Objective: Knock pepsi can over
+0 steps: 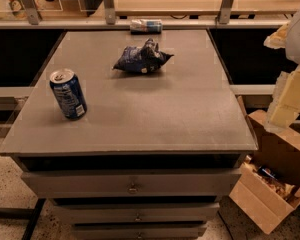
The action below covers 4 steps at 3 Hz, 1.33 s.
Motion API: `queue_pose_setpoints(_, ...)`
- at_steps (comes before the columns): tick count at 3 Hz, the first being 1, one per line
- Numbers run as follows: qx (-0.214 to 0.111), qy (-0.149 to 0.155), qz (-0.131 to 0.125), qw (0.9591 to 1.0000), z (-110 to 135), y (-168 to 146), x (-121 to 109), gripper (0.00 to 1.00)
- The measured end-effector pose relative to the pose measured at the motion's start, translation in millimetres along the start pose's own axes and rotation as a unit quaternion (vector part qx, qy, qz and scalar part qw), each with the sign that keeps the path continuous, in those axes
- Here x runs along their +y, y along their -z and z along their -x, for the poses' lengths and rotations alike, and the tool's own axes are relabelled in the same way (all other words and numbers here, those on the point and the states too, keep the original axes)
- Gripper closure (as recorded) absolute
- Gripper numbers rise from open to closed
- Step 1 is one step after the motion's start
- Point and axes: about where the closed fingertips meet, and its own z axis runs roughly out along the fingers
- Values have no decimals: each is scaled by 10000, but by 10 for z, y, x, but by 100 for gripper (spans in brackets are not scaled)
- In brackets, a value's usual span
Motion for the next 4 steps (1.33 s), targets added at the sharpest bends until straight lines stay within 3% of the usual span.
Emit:
queue_pose_setpoints(1,0,0,-1,10000,0,0,0,0)
queue_pose_setpoints(2,-410,-53,152,9990,159,0,9,0)
queue_pose_setpoints(3,-1241,-93,337,9917,668,-67,13,0)
queue_pose_setpoints(4,-2142,-16,368,9761,1423,-85,42,0)
